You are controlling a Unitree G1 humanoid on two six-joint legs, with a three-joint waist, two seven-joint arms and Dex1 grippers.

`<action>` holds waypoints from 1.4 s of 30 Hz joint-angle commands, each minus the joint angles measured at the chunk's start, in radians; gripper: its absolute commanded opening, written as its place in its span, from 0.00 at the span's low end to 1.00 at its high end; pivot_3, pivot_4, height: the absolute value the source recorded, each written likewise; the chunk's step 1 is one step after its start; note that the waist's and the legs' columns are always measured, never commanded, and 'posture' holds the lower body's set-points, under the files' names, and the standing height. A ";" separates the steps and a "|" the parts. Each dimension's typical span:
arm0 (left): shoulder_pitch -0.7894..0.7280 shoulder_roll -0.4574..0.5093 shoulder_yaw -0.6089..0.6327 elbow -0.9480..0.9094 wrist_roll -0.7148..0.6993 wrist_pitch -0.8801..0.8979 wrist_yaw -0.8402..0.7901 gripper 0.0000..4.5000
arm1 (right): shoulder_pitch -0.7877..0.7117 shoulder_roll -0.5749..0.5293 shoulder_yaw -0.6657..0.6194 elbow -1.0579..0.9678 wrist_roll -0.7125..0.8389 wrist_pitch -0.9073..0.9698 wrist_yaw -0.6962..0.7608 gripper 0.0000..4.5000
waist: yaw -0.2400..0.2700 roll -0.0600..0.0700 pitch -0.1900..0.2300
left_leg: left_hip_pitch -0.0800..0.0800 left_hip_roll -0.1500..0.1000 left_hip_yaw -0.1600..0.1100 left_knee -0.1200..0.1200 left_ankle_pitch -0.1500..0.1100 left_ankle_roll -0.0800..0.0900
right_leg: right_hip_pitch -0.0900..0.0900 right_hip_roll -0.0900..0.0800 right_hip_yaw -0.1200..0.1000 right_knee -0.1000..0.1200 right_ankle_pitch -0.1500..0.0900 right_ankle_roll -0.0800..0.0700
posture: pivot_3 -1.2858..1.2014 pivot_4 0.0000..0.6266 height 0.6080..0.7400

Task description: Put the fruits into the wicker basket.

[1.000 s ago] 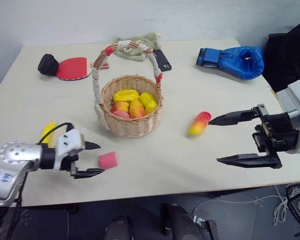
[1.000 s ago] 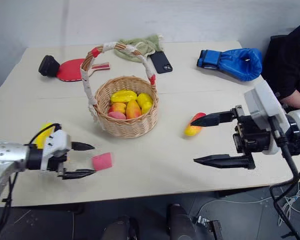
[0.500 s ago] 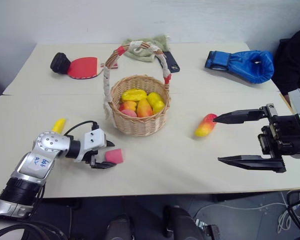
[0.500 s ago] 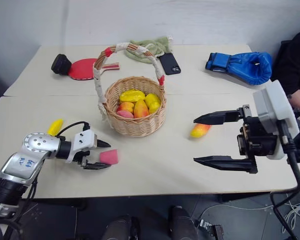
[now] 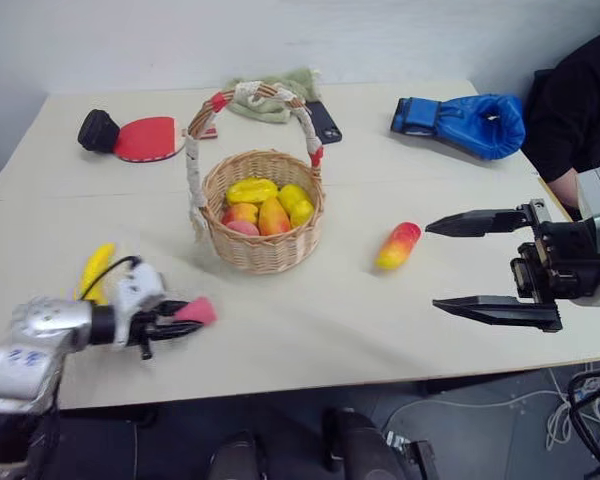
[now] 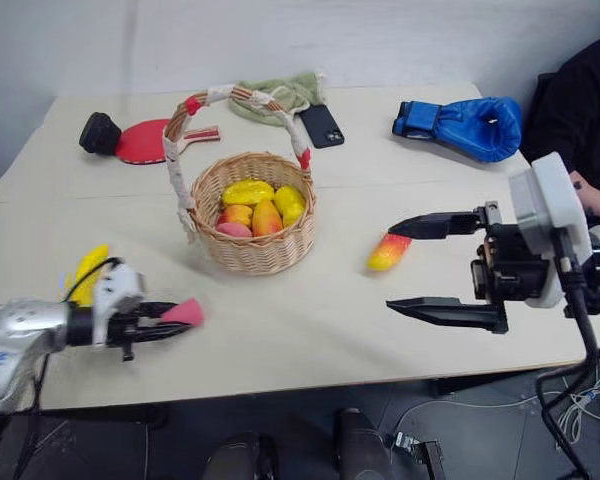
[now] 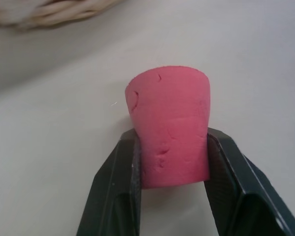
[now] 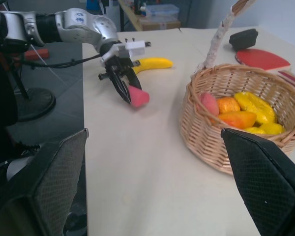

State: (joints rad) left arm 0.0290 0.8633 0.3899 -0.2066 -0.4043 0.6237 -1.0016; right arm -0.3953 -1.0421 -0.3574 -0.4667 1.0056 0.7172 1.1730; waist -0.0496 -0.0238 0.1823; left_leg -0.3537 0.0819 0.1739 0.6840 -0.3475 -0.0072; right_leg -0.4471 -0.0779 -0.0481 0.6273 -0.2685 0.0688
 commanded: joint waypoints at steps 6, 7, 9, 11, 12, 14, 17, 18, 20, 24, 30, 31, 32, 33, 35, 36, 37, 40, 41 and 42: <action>0.074 -0.110 0.526 0.036 0.003 0.285 0.441 0.32 | -0.142 0.077 0.108 0.059 -0.030 -0.022 -0.046 1.00 | 0.013 0.000 0.000 | 0.000 -0.003 -0.001 0.000 -0.001 0.001 | 0.001 0.000 -0.002 0.000 0.000 0.000 | 0.52 0.24 1.00; 0.027 -0.115 0.518 0.111 0.037 0.283 0.523 0.32 | -0.171 0.094 0.135 0.073 -0.044 -0.026 -0.047 1.00 | 0.017 0.000 0.000 | 0.000 -0.004 -0.001 0.000 -0.001 0.001 | 0.001 0.000 -0.001 -0.001 0.000 0.000 | 0.52 0.24 1.00; -0.044 -0.116 0.495 0.214 0.060 0.276 0.600 0.32 | -0.215 0.121 0.171 0.095 -0.069 -0.030 -0.047 1.00 | 0.022 -0.001 0.000 | 0.001 -0.006 -0.001 0.000 0.000 0.005 | 0.001 0.000 -0.002 0.000 0.001 0.000 | 0.52 0.24 1.00; -0.084 -0.106 0.442 0.301 0.089 0.248 0.630 0.32 | -0.262 0.142 0.197 0.119 -0.080 -0.026 -0.051 1.00 | 0.023 -0.002 -0.001 | 0.000 -0.005 -0.002 0.000 0.000 0.005 | 0.001 -0.001 -0.003 0.000 0.002 -0.001 | 0.52 0.24 1.00; -0.097 -0.102 0.423 0.336 0.100 0.238 0.641 0.32 | -0.280 0.149 0.207 0.128 -0.084 -0.025 -0.050 1.00 | 0.023 -0.002 -0.001 | 0.000 -0.005 -0.002 0.000 0.001 0.003 | 0.001 -0.001 -0.003 0.000 0.002 -0.001 | 0.52 0.24 1.00; -0.110 -0.091 0.400 0.377 0.114 0.224 0.657 0.32 | -0.303 0.160 0.219 0.138 -0.090 -0.022 -0.049 1.00 | 0.022 -0.003 -0.001 | -0.001 -0.005 -0.001 0.000 0.001 0.001 | 0.000 -0.002 -0.004 -0.001 0.002 -0.001 | 0.52 0.24 1.00; -0.084 -0.065 0.402 0.340 0.116 0.240 0.663 0.60 | -0.318 0.168 0.227 0.144 -0.092 -0.015 -0.054 1.00 | 0.022 -0.004 -0.002 | -0.002 -0.001 0.001 0.000 -0.002 -0.001 | -0.001 -0.004 -0.008 -0.001 0.002 -0.002 | 0.52 0.24 1.00; -0.070 -0.057 0.409 0.314 0.113 0.253 0.662 0.67 | -0.318 0.170 0.226 0.142 -0.091 -0.014 -0.057 1.00 | 0.022 -0.004 -0.002 | -0.002 0.000 0.001 0.000 -0.002 -0.002 | -0.001 -0.004 -0.010 -0.001 0.001 -0.002 | 0.52 0.24 1.00; -0.041 -0.032 0.437 0.239 0.096 0.308 0.655 0.81 | -0.310 0.172 0.219 0.132 -0.083 -0.007 -0.066 1.00 | 0.021 -0.004 -0.002 | -0.002 0.002 0.002 0.000 -0.003 -0.004 | -0.002 -0.004 -0.015 -0.001 0.000 -0.004 | 0.52 0.24 1.00; -0.026 0.024 0.534 -0.020 -0.021 0.567 0.601 0.87 | -0.288 0.173 0.206 0.117 -0.080 -0.003 -0.077 1.00 | 0.020 -0.006 -0.002 | -0.004 0.002 0.003 -0.001 -0.004 -0.005 | -0.005 -0.003 -0.017 -0.001 -0.001 -0.006 | 0.52 0.24 1.00; -0.241 0.025 0.542 -0.256 -0.182 0.964 0.625 0.87 | -0.286 0.174 0.192 0.110 -0.069 0.009 -0.095 1.00 | 0.024 -0.004 -0.001 | -0.003 -0.001 0.003 -0.001 -0.003 -0.004 | -0.005 -0.002 -0.016 0.001 -0.001 -0.005 | 0.52 0.24 1.00; -0.277 0.001 0.517 -0.251 -0.191 0.983 0.664 0.87 | -0.287 0.174 0.191 0.107 -0.067 0.012 -0.100 1.00 | 0.024 -0.004 -0.001 | -0.003 -0.003 0.003 -0.001 -0.003 -0.004 | -0.005 -0.001 -0.016 0.001 -0.001 -0.005 | 0.52 0.24 1.00; -0.302 -0.024 0.490 -0.241 -0.195 0.991 0.712 0.87 | -0.288 0.174 0.190 0.102 -0.063 0.015 -0.105 1.00 | 0.023 -0.003 -0.001 | -0.002 -0.003 0.003 -0.001 -0.002 -0.004 | -0.003 -0.001 -0.016 0.001 0.000 -0.005 | 0.52 0.24 1.00; -0.310 -0.045 0.455 -0.229 -0.183 0.991 0.762 0.87 | -0.288 0.174 0.188 0.095 -0.057 0.020 -0.111 1.00 | 0.023 -0.003 -0.001 | 0.000 -0.004 0.003 -0.001 -0.002 -0.005 | -0.001 -0.001 -0.016 0.001 0.000 -0.005 | 0.52 0.24 1.00; -0.315 -0.093 0.405 -0.198 -0.147 0.991 0.852 0.87 | -0.288 0.169 0.181 0.082 -0.050 0.025 -0.118 1.00 | 0.016 -0.004 -0.001 | 0.001 -0.004 0.003 -0.001 -0.002 -0.005 | -0.001 -0.002 -0.014 0.001 0.000 -0.005 | 0.52 0.24 1.00; -0.312 -0.109 0.390 -0.180 -0.131 0.991 0.886 0.87 | -0.287 0.165 0.175 0.077 -0.046 0.030 -0.123 1.00 | 0.015 -0.004 -0.001 | 0.001 -0.003 0.003 -0.001 -0.002 -0.006 | -0.001 -0.002 -0.014 0.001 0.000 -0.005 | 0.52 0.24 1.00; -0.311 -0.117 0.381 -0.168 -0.122 0.991 0.907 0.87 | -0.287 0.162 0.168 0.073 -0.042 0.034 -0.129 1.00 | 0.015 -0.004 -0.001 | 0.001 -0.002 0.003 -0.001 -0.002 -0.007 | -0.001 -0.002 -0.014 0.001 0.000 -0.005 | 0.52 0.24 1.00; -0.364 -0.160 0.354 -0.103 -0.118 0.991 0.929 0.87 | -0.275 0.155 0.142 0.065 -0.021 0.053 -0.150 1.00 | 0.022 -0.004 -0.001 | 0.000 0.000 0.003 0.000 -0.001 -0.009 | -0.002 0.000 -0.015 0.001 0.000 -0.006 | 0.52 0.24 1.00; -0.379 -0.171 0.344 -0.086 -0.121 0.991 0.928 0.87 | -0.270 0.154 0.135 0.061 -0.014 0.058 -0.155 1.00 | 0.023 -0.004 -0.001 | 0.000 0.000 0.002 -0.001 -0.001 -0.009 | -0.002 0.000 -0.015 0.001 -0.001 -0.007 | 0.52 0.24 1.00; -0.398 -0.184 0.327 -0.059 -0.116 0.991 0.928 0.87 | -0.260 0.153 0.128 0.051 -0.007 0.063 -0.160 1.00 | 0.025 -0.004 -0.001 | 0.000 0.000 0.002 -0.001 -0.001 -0.009 | -0.002 0.001 -0.016 0.001 -0.001 -0.007 | 0.52 0.24 1.00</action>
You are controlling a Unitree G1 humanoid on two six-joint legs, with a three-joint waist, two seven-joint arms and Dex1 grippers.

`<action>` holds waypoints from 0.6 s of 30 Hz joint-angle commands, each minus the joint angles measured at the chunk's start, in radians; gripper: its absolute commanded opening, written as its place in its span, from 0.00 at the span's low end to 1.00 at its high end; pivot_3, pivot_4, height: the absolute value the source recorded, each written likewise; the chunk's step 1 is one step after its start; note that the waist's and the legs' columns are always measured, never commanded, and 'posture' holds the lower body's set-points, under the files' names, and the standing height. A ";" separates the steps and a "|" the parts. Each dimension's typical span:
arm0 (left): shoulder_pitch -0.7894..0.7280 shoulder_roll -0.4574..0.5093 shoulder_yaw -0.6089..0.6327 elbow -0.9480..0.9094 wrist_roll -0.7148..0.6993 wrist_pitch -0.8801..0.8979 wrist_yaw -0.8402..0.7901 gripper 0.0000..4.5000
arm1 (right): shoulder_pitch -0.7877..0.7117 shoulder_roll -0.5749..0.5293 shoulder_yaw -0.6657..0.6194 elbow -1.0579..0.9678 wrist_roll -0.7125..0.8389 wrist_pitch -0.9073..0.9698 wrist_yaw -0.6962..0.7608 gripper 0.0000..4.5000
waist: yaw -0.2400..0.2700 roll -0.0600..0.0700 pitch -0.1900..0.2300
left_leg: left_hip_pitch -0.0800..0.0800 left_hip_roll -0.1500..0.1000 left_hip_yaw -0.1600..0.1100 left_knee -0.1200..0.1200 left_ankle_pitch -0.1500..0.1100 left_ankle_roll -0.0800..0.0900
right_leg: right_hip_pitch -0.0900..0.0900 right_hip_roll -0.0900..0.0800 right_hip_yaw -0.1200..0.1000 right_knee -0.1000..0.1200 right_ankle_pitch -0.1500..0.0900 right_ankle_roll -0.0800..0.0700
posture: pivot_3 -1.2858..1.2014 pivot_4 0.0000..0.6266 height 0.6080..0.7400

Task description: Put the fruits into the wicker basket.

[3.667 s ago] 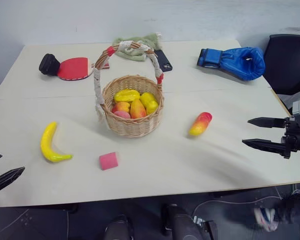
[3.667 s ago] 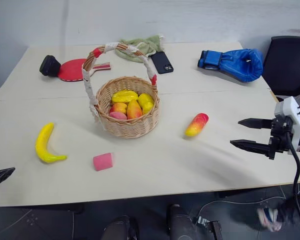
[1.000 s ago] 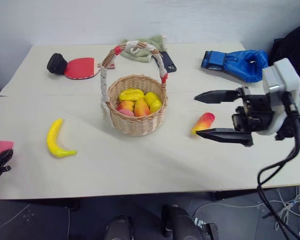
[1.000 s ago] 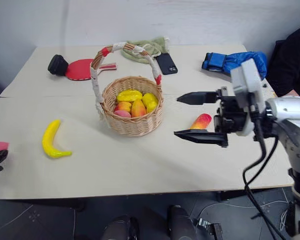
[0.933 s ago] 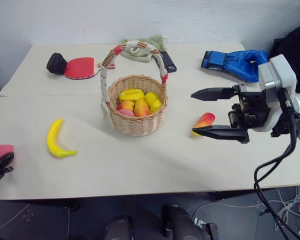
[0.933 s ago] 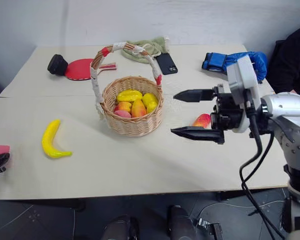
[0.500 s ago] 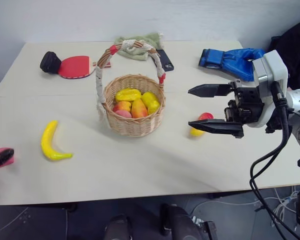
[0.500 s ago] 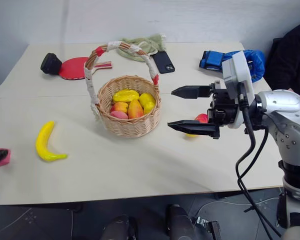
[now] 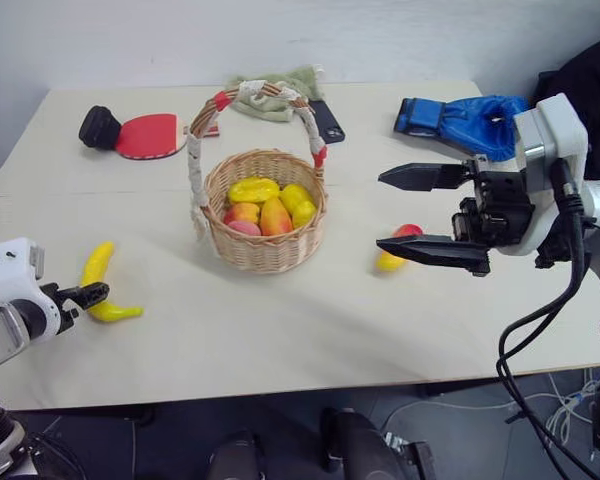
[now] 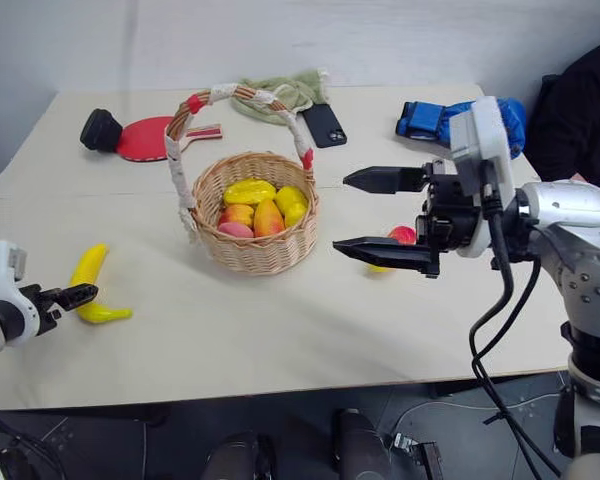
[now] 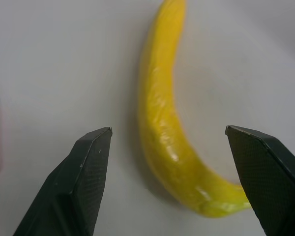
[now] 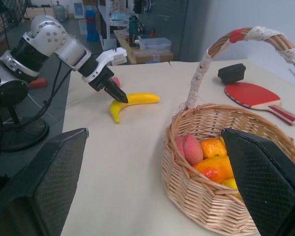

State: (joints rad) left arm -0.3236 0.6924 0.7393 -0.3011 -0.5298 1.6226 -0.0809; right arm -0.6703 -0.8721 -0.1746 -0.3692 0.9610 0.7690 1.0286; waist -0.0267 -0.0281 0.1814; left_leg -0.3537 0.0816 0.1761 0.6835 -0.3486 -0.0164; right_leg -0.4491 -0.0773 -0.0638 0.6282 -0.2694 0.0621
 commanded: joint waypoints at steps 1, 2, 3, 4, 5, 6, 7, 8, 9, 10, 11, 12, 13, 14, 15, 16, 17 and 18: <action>-0.068 -0.029 -0.043 0.067 0.021 -0.008 0.007 0.87 | 0.026 -0.019 -0.059 -0.059 0.042 0.015 -0.021 1.00 | 0.004 0.000 0.000 | 0.000 0.000 0.000 0.000 0.000 0.000 | 0.000 0.000 0.000 0.000 0.000 0.000 | 0.52 0.24 1.00; -0.088 -0.041 -0.061 0.095 0.033 -0.008 0.005 0.87 | 0.034 -0.021 -0.063 -0.070 0.045 0.017 -0.028 1.00 | 0.008 0.000 0.000 | 0.000 -0.001 -0.001 0.000 0.000 0.000 | 0.000 0.000 -0.001 0.000 0.000 0.000 | 0.52 0.24 1.00; -0.101 -0.048 -0.073 0.116 0.045 -0.010 0.003 0.87 | 0.038 -0.022 -0.066 -0.077 0.049 0.021 -0.033 1.00 | 0.009 0.000 0.000 | 0.000 -0.002 -0.001 0.000 0.000 0.001 | 0.001 0.000 -0.001 0.000 0.000 0.000 | 0.52 0.24 1.00; -0.108 -0.052 -0.085 0.135 0.058 -0.017 0.001 0.87 | 0.040 -0.022 -0.070 -0.082 0.055 0.024 -0.038 1.00 | 0.012 0.000 0.000 | 0.000 -0.003 0.000 0.000 0.001 0.002 | 0.001 0.000 -0.001 0.000 0.000 0.001 | 0.52 0.24 1.00; -0.116 -0.056 -0.098 0.154 0.068 -0.024 -0.001 0.87 | 0.041 -0.024 -0.075 -0.085 0.064 0.028 -0.043 1.00 | 0.013 0.000 0.000 | -0.001 -0.004 0.000 0.000 0.001 0.002 | 0.001 0.000 0.000 0.000 0.001 0.001 | 0.52 0.24 1.00; -0.122 -0.059 -0.108 0.169 0.075 -0.028 -0.006 0.87 | 0.042 -0.027 -0.081 -0.087 0.073 0.032 -0.046 1.00 | 0.014 0.000 0.000 | 0.000 -0.005 0.000 0.000 0.001 0.003 | 0.001 -0.001 0.000 0.000 0.001 0.002 | 0.52 0.24 1.00; -0.127 -0.060 -0.121 0.188 0.083 -0.038 -0.012 0.87 | 0.043 -0.032 -0.087 -0.088 0.080 0.035 -0.046 1.00 | 0.016 0.000 0.000 | 0.000 -0.005 0.000 0.000 0.001 0.003 | 0.001 -0.001 0.000 0.000 0.001 0.002 | 0.52 0.24 1.00; -0.131 -0.060 -0.131 0.208 0.090 -0.046 -0.018 0.87 | 0.044 -0.036 -0.090 -0.087 0.085 0.035 -0.045 1.00 | 0.018 0.000 0.000 | 0.000 -0.005 0.000 0.000 0.001 0.003 | 0.001 -0.001 0.000 0.000 0.001 0.002 | 0.52 0.24 1.00; -0.133 -0.059 -0.142 0.226 0.096 -0.056 -0.024 0.87 | 0.044 -0.041 -0.093 -0.086 0.087 0.036 -0.043 1.00 | 0.021 0.000 0.000 | 0.001 -0.005 -0.001 0.000 0.002 0.003 | 0.001 -0.001 0.000 0.001 0.001 0.002 | 0.52 0.24 1.00; -0.133 -0.056 -0.152 0.239 0.101 -0.065 -0.030 0.83 | 0.045 -0.044 -0.095 -0.085 0.088 0.035 -0.042 1.00 | 0.022 0.000 -0.001 | 0.001 -0.005 -0.001 0.000 0.002 0.003 | 0.001 -0.001 0.000 0.002 0.001 0.002 | 0.52 0.24 1.00; -0.134 -0.056 -0.157 0.246 0.106 -0.071 -0.034 0.78 | 0.045 -0.047 -0.099 -0.084 0.088 0.034 -0.040 1.00 | 0.023 0.001 -0.001 | 0.001 -0.005 -0.001 0.000 0.003 0.002 | 0.001 -0.001 0.000 0.002 0.001 0.001 | 0.52 0.24 1.00; -0.134 -0.053 -0.166 0.259 0.110 -0.082 -0.040 0.75 | 0.043 -0.049 -0.101 -0.085 0.087 0.034 -0.041 1.00 | 0.024 0.001 -0.001 | 0.002 -0.005 -0.001 0.000 0.003 0.002 | 0.001 -0.001 0.000 0.002 0.002 0.000 | 0.52 0.24 1.00; -0.133 -0.048 -0.178 0.267 0.113 -0.090 -0.048 0.69 | 0.043 -0.051 -0.104 -0.086 0.089 0.035 -0.042 1.00 | 0.024 0.001 -0.001 | 0.001 -0.005 -0.002 0.000 0.004 0.002 | 0.001 -0.001 -0.001 0.002 0.002 -0.001 | 0.52 0.24 1.00; -0.133 -0.045 -0.185 0.273 0.115 -0.093 -0.054 0.61 | 0.042 -0.053 -0.107 -0.088 0.092 0.036 -0.042 1.00 | 0.024 0.001 -0.001 | 0.002 -0.005 -0.002 0.000 0.005 0.002 | 0.002 -0.002 -0.001 0.002 0.003 -0.001 | 0.52 0.24 1.00; -0.131 -0.039 -0.193 0.275 0.112 -0.094 -0.067 0.55 | 0.046 -0.057 -0.110 -0.092 0.093 0.037 -0.043 1.00 | 0.024 0.001 -0.001 | 0.002 -0.005 -0.002 0.000 0.005 0.002 | 0.002 -0.002 -0.001 0.002 0.003 -0.001 | 0.52 0.24 1.00; -0.129 -0.034 -0.196 0.272 0.109 -0.091 -0.076 0.48 | 0.052 -0.061 -0.114 -0.095 0.094 0.037 -0.043 1.00 | 0.025 0.001 -0.001 | 0.002 -0.005 -0.002 0.000 0.005 0.002 | 0.002 -0.002 -0.001 0.002 0.004 -0.001 | 0.52 0.24 1.00; -0.125 -0.027 -0.199 0.268 0.105 -0.089 -0.088 0.41 | 0.057 -0.064 -0.117 -0.098 0.095 0.038 -0.044 1.00 | 0.025 0.001 -0.001 | 0.001 -0.005 -0.002 0.000 0.005 0.003 | 0.002 -0.002 -0.001 0.002 0.004 -0.001 | 0.52 0.24 1.00; -0.122 -0.023 -0.201 0.263 0.104 -0.087 -0.095 0.33 | 0.062 -0.067 -0.120 -0.099 0.097 0.037 -0.044 1.00 | 0.026 0.001 -0.001 | 0.001 -0.005 -0.002 0.000 0.005 0.003 | 0.002 -0.002 -0.001 0.002 0.004 -0.001 | 0.52 0.24 1.00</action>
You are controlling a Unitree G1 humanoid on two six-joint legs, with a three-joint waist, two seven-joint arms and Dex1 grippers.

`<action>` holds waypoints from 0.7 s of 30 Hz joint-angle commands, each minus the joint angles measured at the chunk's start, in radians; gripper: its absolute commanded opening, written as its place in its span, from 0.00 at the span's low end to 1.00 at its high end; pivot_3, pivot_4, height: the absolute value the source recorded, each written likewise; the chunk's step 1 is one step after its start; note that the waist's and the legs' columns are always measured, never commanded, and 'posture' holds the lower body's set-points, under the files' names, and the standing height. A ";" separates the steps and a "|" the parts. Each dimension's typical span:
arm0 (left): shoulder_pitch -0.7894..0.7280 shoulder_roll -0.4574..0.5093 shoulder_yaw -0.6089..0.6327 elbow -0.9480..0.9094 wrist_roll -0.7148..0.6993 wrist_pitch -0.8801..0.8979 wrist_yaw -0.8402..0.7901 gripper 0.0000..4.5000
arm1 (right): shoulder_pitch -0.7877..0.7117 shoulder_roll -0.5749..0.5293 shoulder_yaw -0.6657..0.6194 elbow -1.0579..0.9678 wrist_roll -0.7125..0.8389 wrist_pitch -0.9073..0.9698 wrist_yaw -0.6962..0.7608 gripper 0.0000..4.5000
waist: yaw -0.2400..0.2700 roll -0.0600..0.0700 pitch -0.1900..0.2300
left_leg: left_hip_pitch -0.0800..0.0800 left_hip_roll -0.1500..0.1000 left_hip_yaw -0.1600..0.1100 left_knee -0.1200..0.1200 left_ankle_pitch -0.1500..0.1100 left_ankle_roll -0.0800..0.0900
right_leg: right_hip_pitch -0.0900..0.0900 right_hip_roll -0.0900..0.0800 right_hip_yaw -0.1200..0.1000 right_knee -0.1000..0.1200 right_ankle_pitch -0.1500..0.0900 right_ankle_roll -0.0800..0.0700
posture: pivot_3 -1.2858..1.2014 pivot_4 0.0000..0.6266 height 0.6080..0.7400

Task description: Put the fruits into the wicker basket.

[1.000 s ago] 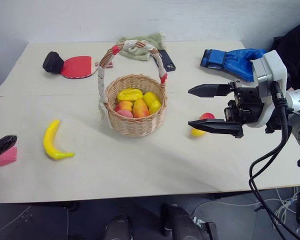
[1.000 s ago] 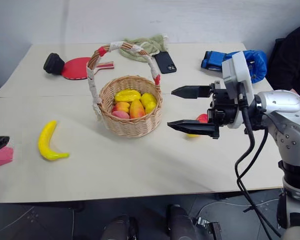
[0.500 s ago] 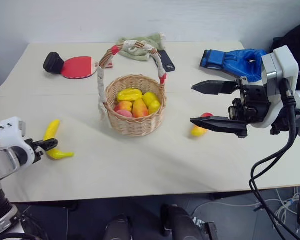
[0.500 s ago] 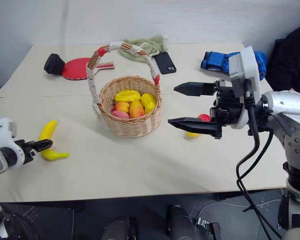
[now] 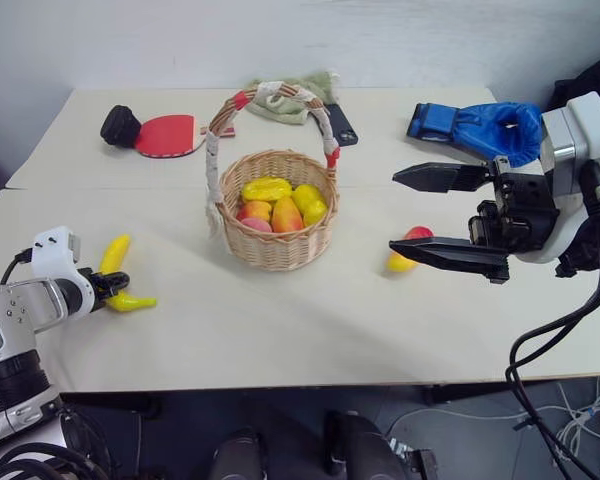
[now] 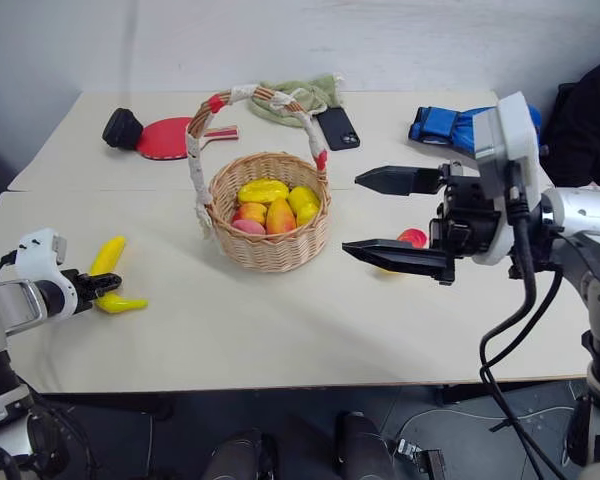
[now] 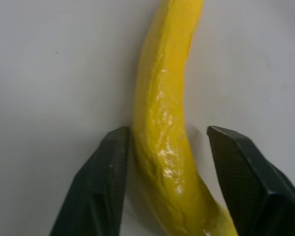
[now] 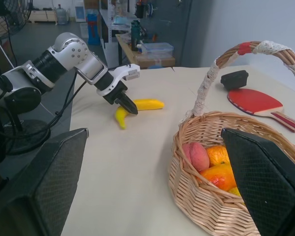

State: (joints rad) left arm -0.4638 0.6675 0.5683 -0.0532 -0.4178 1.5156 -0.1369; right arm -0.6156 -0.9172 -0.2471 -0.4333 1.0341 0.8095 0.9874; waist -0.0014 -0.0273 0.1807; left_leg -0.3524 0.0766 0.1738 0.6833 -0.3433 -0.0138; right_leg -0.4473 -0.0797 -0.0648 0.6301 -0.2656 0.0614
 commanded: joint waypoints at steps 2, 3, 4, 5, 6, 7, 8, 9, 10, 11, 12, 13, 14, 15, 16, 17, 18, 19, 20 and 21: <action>0.045 0.044 -0.055 -0.023 -0.034 0.022 -0.092 0.21 | 0.023 -0.027 -0.056 -0.042 0.030 -0.002 -0.006 1.00 | 0.000 0.000 0.000 | -0.001 0.000 0.000 0.000 0.000 0.000 | 0.000 0.000 0.000 -0.001 0.000 0.000 | 0.52 0.24 1.00; 0.064 0.076 -0.074 -0.060 -0.067 0.032 -0.141 0.17 | 0.032 -0.029 -0.060 -0.046 0.032 -0.001 -0.008 1.00 | -0.001 0.000 0.000 | -0.001 0.001 0.000 0.000 0.000 0.000 | 0.000 0.000 0.000 -0.001 0.000 0.000 | 0.52 0.24 1.00; 0.078 0.098 -0.088 -0.085 -0.090 0.038 -0.177 0.17 | 0.038 -0.031 -0.064 -0.048 0.035 -0.001 -0.009 1.00 | -0.002 0.000 0.000 | -0.001 0.001 0.000 -0.001 -0.001 0.000 | 0.000 -0.001 0.000 -0.002 0.000 0.001 | 0.52 0.24 1.00; 0.101 0.139 -0.104 -0.136 -0.139 0.044 -0.243 0.17 | 0.045 -0.034 -0.067 -0.051 0.038 -0.001 -0.010 1.00 | -0.002 0.000 0.000 | -0.001 0.003 0.000 -0.001 -0.001 0.000 | 0.000 -0.001 0.000 -0.003 0.000 0.001 | 0.52 0.24 1.00; 0.117 0.171 -0.113 -0.174 -0.175 0.051 -0.292 0.17 | 0.050 -0.036 -0.071 -0.052 0.041 -0.001 -0.012 1.00 | -0.003 0.000 0.000 | -0.002 0.004 0.001 -0.001 -0.002 0.000 | -0.001 0.000 0.000 -0.003 0.000 0.001 | 0.52 0.24 1.00; 0.135 0.208 -0.123 -0.211 -0.211 0.056 -0.341 0.17 | 0.055 -0.038 -0.074 -0.053 0.044 0.001 -0.014 1.00 | -0.003 0.000 0.000 | -0.003 0.004 0.001 -0.001 -0.002 0.000 | -0.002 0.000 0.000 -0.004 0.000 0.001 | 0.52 0.24 1.00; 0.147 0.234 -0.130 -0.234 -0.234 0.058 -0.374 0.17 | 0.058 -0.039 -0.077 -0.052 0.046 0.002 -0.015 1.00 | -0.003 0.000 0.000 | -0.003 0.004 0.001 -0.001 -0.002 0.000 | -0.002 0.000 0.000 -0.004 0.000 0.001 | 0.52 0.24 1.00; 0.166 0.282 -0.138 -0.277 -0.278 0.048 -0.439 0.17 | 0.063 -0.039 -0.079 -0.054 0.048 0.002 -0.016 1.00 | -0.003 0.000 0.000 | -0.004 0.005 0.001 -0.001 -0.002 0.000 | -0.003 0.000 0.000 -0.005 0.000 0.000 | 0.52 0.24 1.00; 0.179 0.333 -0.145 -0.325 -0.332 0.033 -0.516 0.17 | 0.071 -0.039 -0.082 -0.056 0.048 0.001 -0.017 1.00 | -0.004 -0.001 0.001 | -0.004 0.004 0.001 -0.001 -0.003 -0.001 | -0.003 0.000 0.000 -0.005 0.000 0.000 | 0.52 0.24 1.00; 0.182 0.373 -0.150 -0.367 -0.376 0.008 -0.584 0.17 | 0.077 -0.039 -0.083 -0.059 0.048 -0.001 -0.018 1.00 | -0.004 -0.002 0.001 | -0.004 0.004 0.001 0.000 -0.003 -0.001 | -0.004 0.000 0.000 -0.005 0.000 0.000 | 0.52 0.24 1.00; 0.165 0.400 -0.157 -0.396 -0.421 0.002 -0.633 0.17 | 0.084 -0.039 -0.085 -0.062 0.047 -0.003 -0.021 1.00 | -0.004 -0.002 0.001 | -0.005 0.005 0.001 0.000 -0.003 -0.003 | -0.004 0.000 0.000 -0.005 -0.001 -0.001 | 0.52 0.24 1.00; 0.118 0.402 -0.175 -0.410 -0.456 -0.001 -0.656 0.17 | 0.091 -0.038 -0.088 -0.064 0.047 -0.004 -0.025 1.00 | -0.003 0.000 0.002 | -0.004 0.005 0.001 -0.001 -0.003 -0.003 | -0.004 0.000 0.000 -0.005 -0.001 -0.002 | 0.52 0.24 1.00; 0.066 0.392 -0.196 -0.413 -0.481 -0.002 -0.664 0.17 | 0.096 -0.037 -0.091 -0.067 0.049 -0.005 -0.029 1.00 | 0.001 0.001 0.003 | -0.004 0.005 0.001 -0.001 -0.003 -0.003 | -0.004 0.000 0.000 -0.005 -0.001 -0.002 | 0.52 0.24 1.00; 0.031 0.385 -0.212 -0.411 -0.496 -0.001 -0.666 0.17 | 0.100 -0.037 -0.093 -0.069 0.051 -0.006 -0.033 1.00 | 0.004 0.002 0.003 | -0.004 0.003 0.001 -0.001 -0.003 -0.003 | -0.004 0.001 -0.001 -0.004 -0.001 -0.002 | 0.52 0.24 1.00; -0.037 0.344 -0.242 -0.394 -0.493 0.008 -0.632 0.17 | 0.108 -0.036 -0.096 -0.076 0.052 -0.007 -0.038 1.00 | 0.003 0.002 0.003 | -0.005 0.002 0.000 -0.001 -0.003 -0.002 | -0.004 0.003 -0.001 -0.004 -0.001 -0.002 | 0.52 0.24 1.00; -0.118 0.283 -0.273 -0.360 -0.472 0.024 -0.579 0.17 | 0.114 -0.036 -0.098 -0.083 0.051 -0.008 -0.044 1.00 | 0.001 0.002 0.003 | -0.004 0.002 0.001 -0.001 -0.003 -0.002 | -0.003 0.003 0.000 -0.004 -0.001 -0.002 | 0.52 0.24 1.00; -0.174 0.239 -0.293 -0.334 -0.456 0.037 -0.540 0.17 | 0.119 -0.035 -0.100 -0.088 0.051 -0.009 -0.049 1.00 | 0.003 0.002 0.003 | -0.003 0.001 0.000 -0.001 -0.002 -0.001 | -0.001 0.003 0.000 -0.004 -0.001 -0.001 | 0.52 0.24 1.00; -0.264 0.145 -0.307 -0.278 -0.409 0.064 -0.460 0.17 | 0.127 -0.035 -0.107 -0.096 0.056 -0.008 -0.057 1.00 | 0.006 0.002 0.003 | -0.003 0.000 0.000 -0.001 -0.001 0.000 | 0.000 0.004 0.000 -0.004 0.000 0.000 | 0.52 0.24 1.00; -0.342 0.053 -0.310 -0.209 -0.362 0.082 -0.371 0.17 | 0.136 -0.035 -0.117 -0.104 0.062 -0.007 -0.065 1.00 | 0.006 0.002 0.003 | -0.003 -0.002 0.000 0.000 0.000 0.002 | 0.001 0.003 0.000 -0.005 0.002 0.003 | 0.52 0.24 1.00; -0.392 -0.009 -0.309 -0.160 -0.332 0.093 -0.306 0.17 | 0.143 -0.036 -0.124 -0.110 0.067 -0.007 -0.070 1.00 | 0.007 0.000 0.003 | -0.004 -0.004 -0.001 0.000 0.001 0.003 | 0.002 0.003 0.001 -0.005 0.002 0.004 | 0.52 0.24 1.00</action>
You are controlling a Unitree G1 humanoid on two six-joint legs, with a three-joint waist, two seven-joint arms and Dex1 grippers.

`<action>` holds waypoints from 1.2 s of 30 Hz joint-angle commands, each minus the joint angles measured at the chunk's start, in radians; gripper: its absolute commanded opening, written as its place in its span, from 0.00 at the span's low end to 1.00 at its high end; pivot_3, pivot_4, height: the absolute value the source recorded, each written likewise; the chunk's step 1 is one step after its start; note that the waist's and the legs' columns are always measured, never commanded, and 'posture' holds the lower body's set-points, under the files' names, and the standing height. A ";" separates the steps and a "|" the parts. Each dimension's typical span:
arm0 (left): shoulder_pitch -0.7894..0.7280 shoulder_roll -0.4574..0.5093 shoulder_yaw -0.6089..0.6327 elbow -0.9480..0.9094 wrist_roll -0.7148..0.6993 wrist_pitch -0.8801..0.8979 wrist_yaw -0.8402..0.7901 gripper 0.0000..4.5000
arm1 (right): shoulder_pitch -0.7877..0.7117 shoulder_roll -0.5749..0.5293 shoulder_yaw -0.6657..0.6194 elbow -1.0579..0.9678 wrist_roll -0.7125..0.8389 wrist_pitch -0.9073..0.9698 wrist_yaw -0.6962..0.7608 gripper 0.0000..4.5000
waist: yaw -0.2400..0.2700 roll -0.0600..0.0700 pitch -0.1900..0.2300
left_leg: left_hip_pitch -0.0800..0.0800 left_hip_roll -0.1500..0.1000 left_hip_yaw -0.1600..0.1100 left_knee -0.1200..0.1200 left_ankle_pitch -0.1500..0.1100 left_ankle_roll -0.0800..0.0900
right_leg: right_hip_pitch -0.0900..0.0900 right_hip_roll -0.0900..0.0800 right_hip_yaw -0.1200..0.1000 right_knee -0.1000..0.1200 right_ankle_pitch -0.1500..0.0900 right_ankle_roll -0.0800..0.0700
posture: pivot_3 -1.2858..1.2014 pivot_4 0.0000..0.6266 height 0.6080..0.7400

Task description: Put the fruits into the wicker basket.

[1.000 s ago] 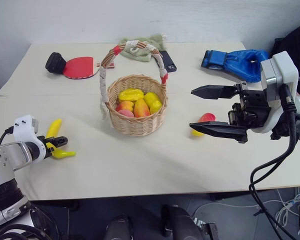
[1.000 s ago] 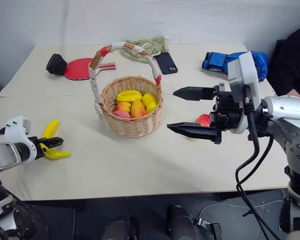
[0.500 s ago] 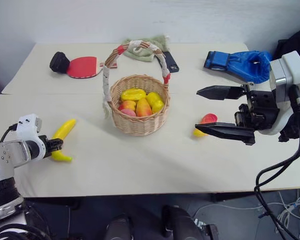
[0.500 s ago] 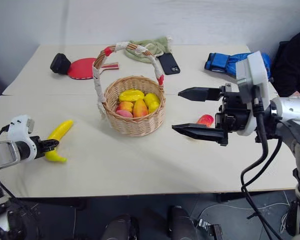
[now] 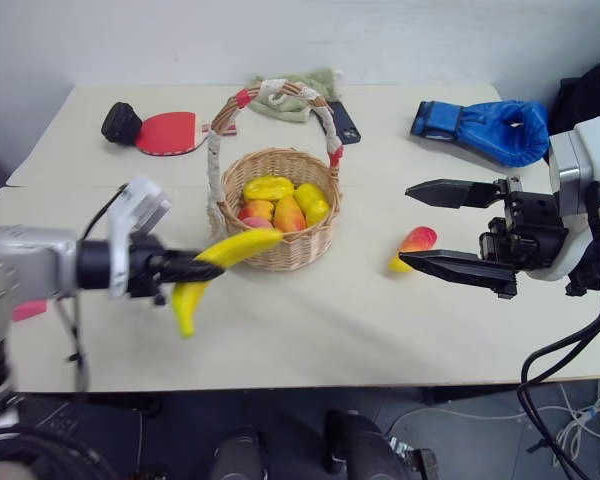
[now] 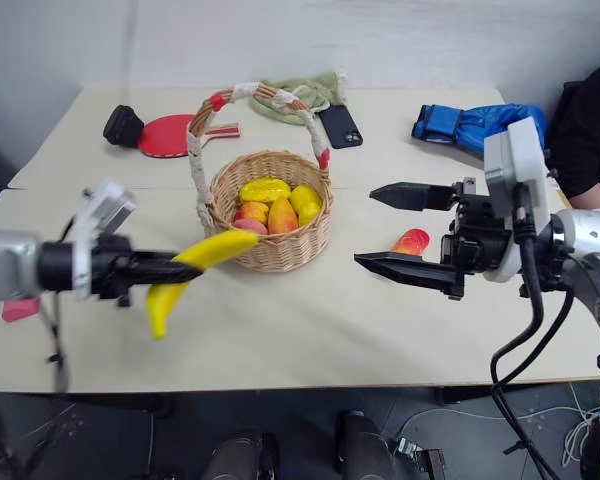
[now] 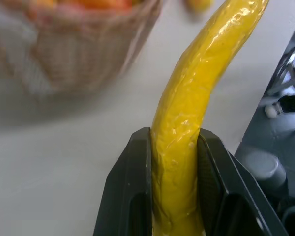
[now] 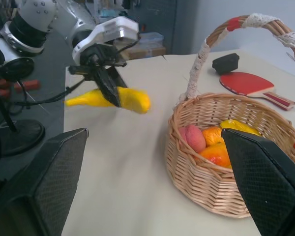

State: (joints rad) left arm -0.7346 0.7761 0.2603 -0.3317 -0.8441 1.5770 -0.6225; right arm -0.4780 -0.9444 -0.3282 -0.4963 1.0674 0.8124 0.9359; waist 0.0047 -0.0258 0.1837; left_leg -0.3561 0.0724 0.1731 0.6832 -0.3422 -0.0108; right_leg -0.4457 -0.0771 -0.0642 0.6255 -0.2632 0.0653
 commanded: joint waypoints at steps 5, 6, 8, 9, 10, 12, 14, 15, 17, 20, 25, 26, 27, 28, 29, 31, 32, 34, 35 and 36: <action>-0.295 -0.355 0.044 0.273 0.219 0.037 0.402 0.17 | 0.037 -0.011 -0.066 -0.072 0.047 -0.015 -0.052 1.00 | -0.011 -0.003 0.000 | -0.002 -0.004 -0.002 0.000 0.001 0.004 | -0.001 -0.002 0.004 -0.004 0.004 0.005 | 0.52 0.24 1.00; -0.317 -0.386 0.054 0.292 0.230 0.037 0.429 0.17 | 0.044 -0.009 -0.073 -0.078 0.051 -0.016 -0.059 1.00 | -0.011 -0.003 0.000 | -0.002 -0.004 -0.003 0.000 0.001 0.004 | -0.001 -0.002 0.004 -0.004 0.004 0.005 | 0.52 0.24 1.00; -0.353 -0.440 0.072 0.331 0.266 0.037 0.480 0.17 | 0.058 -0.004 -0.078 -0.088 0.053 -0.021 -0.072 1.00 | -0.006 -0.003 0.000 | -0.002 -0.004 -0.005 -0.001 0.000 0.004 | -0.001 -0.001 0.003 -0.003 0.004 0.005 | 0.52 0.24 1.00; -0.364 -0.457 0.077 0.345 0.280 0.037 0.499 0.17 | 0.064 -0.003 -0.078 -0.093 0.053 -0.024 -0.076 1.00 | -0.005 -0.003 0.001 | -0.003 -0.004 -0.005 -0.001 0.000 0.004 | -0.001 -0.001 0.002 -0.004 0.004 0.005 | 0.52 0.24 1.00; -0.372 -0.471 0.079 0.356 0.298 0.037 0.514 0.17 | 0.069 -0.001 -0.077 -0.097 0.052 -0.028 -0.080 1.00 | -0.005 -0.003 0.001 | -0.003 -0.004 -0.005 -0.001 0.000 0.004 | -0.001 -0.001 0.002 -0.004 0.004 0.005 | 0.52 0.24 1.00; -0.390 -0.494 0.090 0.379 0.328 0.030 0.533 0.25 | 0.076 0.003 -0.077 -0.101 0.053 -0.035 -0.090 1.00 | -0.005 -0.003 0.001 | -0.003 -0.004 -0.005 -0.001 0.000 0.004 | -0.001 -0.001 0.002 -0.006 0.004 0.005 | 0.52 0.24 1.00; -0.400 -0.502 0.087 0.393 0.344 0.015 0.535 0.36 | 0.082 0.005 -0.078 -0.103 0.054 -0.039 -0.097 1.00 | -0.005 -0.004 0.001 | -0.003 -0.005 -0.005 0.000 0.000 0.004 | -0.001 -0.002 0.002 -0.006 0.004 0.005 | 0.52 0.24 1.00; -0.401 -0.502 0.083 0.394 0.352 0.005 0.534 0.43 | 0.086 0.006 -0.079 -0.105 0.053 -0.041 -0.099 1.00 | -0.005 -0.004 0.001 | -0.003 -0.005 -0.005 0.000 0.001 0.004 | -0.001 -0.002 0.002 -0.006 0.004 0.005 | 0.52 0.24 1.00; -0.398 -0.487 0.066 0.385 0.355 -0.008 0.516 0.58 | 0.093 0.005 -0.079 -0.109 0.053 -0.045 -0.105 1.00 | -0.006 -0.004 0.001 | -0.002 -0.005 -0.006 0.000 0.001 0.003 | -0.001 -0.002 0.003 -0.005 0.004 0.005 | 0.52 0.24 1.00; -0.386 -0.442 0.060 0.343 0.314 -0.008 0.445 0.78 | 0.105 0.000 -0.085 -0.114 0.058 -0.048 -0.117 1.00 | -0.007 -0.004 0.001 | -0.002 -0.005 -0.006 0.000 0.001 0.003 | -0.001 -0.002 0.003 -0.004 0.004 0.005 | 0.52 0.24 1.00; -0.312 -0.312 0.050 0.205 0.181 -0.009 0.243 0.78 | 0.152 -0.005 -0.107 -0.125 0.045 -0.037 -0.166 1.00 | -0.007 -0.004 0.001 | -0.002 -0.004 -0.006 -0.001 0.001 0.002 | -0.002 -0.001 0.002 -0.004 0.003 0.004 | 0.52 0.24 1.00; -0.288 -0.273 0.050 0.163 0.140 -0.020 0.185 0.78 | 0.169 -0.004 -0.113 -0.129 0.038 -0.032 -0.189 1.00 | -0.008 -0.004 0.001 | -0.002 -0.004 -0.006 -0.001 0.001 0.002 | -0.002 -0.002 0.002 -0.004 0.003 0.004 | 0.52 0.24 1.00; -0.254 -0.221 0.050 0.114 0.099 -0.053 0.108 0.78 | 0.191 0.000 -0.112 -0.136 0.013 -0.032 -0.218 1.00 | -0.007 -0.004 0.001 | -0.002 -0.004 -0.005 -0.001 0.001 0.002 | -0.002 -0.002 0.003 -0.004 0.003 0.004 | 0.52 0.24 1.00; -0.218 -0.171 0.051 0.071 0.067 -0.097 0.033 0.78 | 0.212 0.008 -0.106 -0.140 -0.015 -0.033 -0.253 1.00 | -0.010 -0.004 0.001 | -0.002 -0.004 -0.005 -0.001 0.001 0.002 | -0.002 -0.002 0.003 -0.003 0.003 0.004 | 0.52 0.24 1.00; -0.181 -0.123 0.052 0.033 0.044 -0.152 -0.042 0.78 | 0.229 0.017 -0.096 -0.142 -0.043 -0.030 -0.296 1.00 | -0.010 -0.004 0.001 | -0.002 -0.004 -0.005 -0.001 0.001 0.001 | -0.003 -0.002 0.003 -0.004 0.003 0.004 | 0.52 0.24 1.00; -0.115 -0.046 0.056 -0.016 0.013 -0.263 -0.175 0.78 | 0.249 0.048 -0.062 -0.133 -0.091 -0.012 -0.399 1.00 | -0.009 -0.004 0.001 | -0.002 -0.003 -0.005 -0.001 0.001 0.000 | -0.003 -0.002 0.003 -0.003 0.002 0.002 | 0.52 0.24 1.00; -0.087 -0.014 0.053 -0.033 0.006 -0.317 -0.233 0.78 | 0.249 0.071 -0.043 -0.122 -0.103 0.007 -0.458 1.00 | -0.009 -0.004 0.001 | -0.002 -0.003 -0.004 0.000 0.001 0.000 | -0.003 -0.002 0.003 -0.002 0.002 0.002 | 0.52 0.24 1.00; -0.044 0.041 0.026 -0.057 0.009 -0.417 -0.335 0.86 | 0.234 0.140 -0.006 -0.087 -0.122 0.058 -0.593 1.00 | -0.009 -0.005 0.001 | -0.001 -0.004 -0.004 0.000 0.001 0.000 | -0.002 -0.002 0.003 -0.002 0.002 0.002 | 0.52 0.24 1.00; -0.027 0.063 0.002 -0.068 0.022 -0.469 -0.377 0.90 | 0.224 0.172 0.020 -0.076 -0.147 0.076 -0.648 1.00 | -0.009 -0.005 0.001 | 0.000 -0.004 -0.004 0.000 0.002 0.000 | -0.002 -0.002 0.003 -0.002 0.002 0.002 | 0.52 0.24 1.00; -0.013 0.079 -0.021 -0.077 0.037 -0.520 -0.411 0.97 | 0.212 0.201 0.048 -0.064 -0.181 0.091 -0.701 1.00 | -0.008 -0.004 0.001 | 0.000 -0.004 -0.004 0.000 0.002 0.000 | -0.002 -0.002 0.004 -0.002 0.002 0.001 | 0.52 0.24 1.00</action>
State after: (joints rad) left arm -0.7484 0.8460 0.2568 -0.3776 -0.8162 1.1338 -0.9775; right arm -0.2476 -0.7502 -0.2913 -0.5620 0.9179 0.8876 0.3058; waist -0.0034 -0.0303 0.1850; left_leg -0.3565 0.0675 0.1692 0.6830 -0.3399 -0.0102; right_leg -0.4476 -0.0793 -0.0598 0.6237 -0.2609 0.0665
